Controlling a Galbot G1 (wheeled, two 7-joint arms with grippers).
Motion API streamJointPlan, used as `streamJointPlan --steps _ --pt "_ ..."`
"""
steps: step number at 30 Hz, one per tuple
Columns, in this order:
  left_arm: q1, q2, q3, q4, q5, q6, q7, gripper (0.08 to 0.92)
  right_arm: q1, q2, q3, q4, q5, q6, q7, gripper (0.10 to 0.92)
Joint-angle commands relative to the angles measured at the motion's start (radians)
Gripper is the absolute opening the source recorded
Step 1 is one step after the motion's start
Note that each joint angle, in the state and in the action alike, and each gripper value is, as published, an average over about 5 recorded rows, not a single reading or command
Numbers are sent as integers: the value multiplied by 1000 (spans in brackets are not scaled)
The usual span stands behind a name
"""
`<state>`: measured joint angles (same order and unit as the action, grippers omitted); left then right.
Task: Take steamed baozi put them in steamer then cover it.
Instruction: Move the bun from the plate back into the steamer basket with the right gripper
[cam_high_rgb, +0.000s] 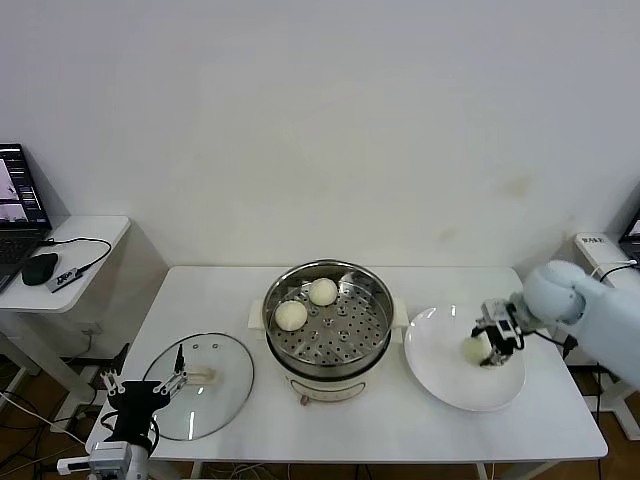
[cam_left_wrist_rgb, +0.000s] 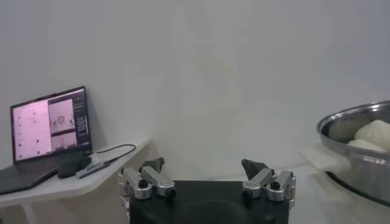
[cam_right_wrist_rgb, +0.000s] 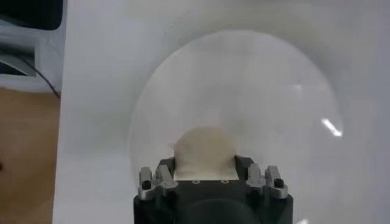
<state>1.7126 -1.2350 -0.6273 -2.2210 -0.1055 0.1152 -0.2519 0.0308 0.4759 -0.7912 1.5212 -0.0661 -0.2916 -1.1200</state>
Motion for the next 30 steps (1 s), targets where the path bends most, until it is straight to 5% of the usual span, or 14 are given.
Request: streamJointPlan --steps 1,19,30 --pt "0 4 3 -3 0 0 0 823 374 36 -168 15 126 -3 -28 611" --pt "15 1 -46 0 -20 -6 -3 823 645 485 -407 7 305 17 101 612" --pt "16 0 -80 -3 -33 -3 -4 823 486 618 -470 -24 206 211 162 611"
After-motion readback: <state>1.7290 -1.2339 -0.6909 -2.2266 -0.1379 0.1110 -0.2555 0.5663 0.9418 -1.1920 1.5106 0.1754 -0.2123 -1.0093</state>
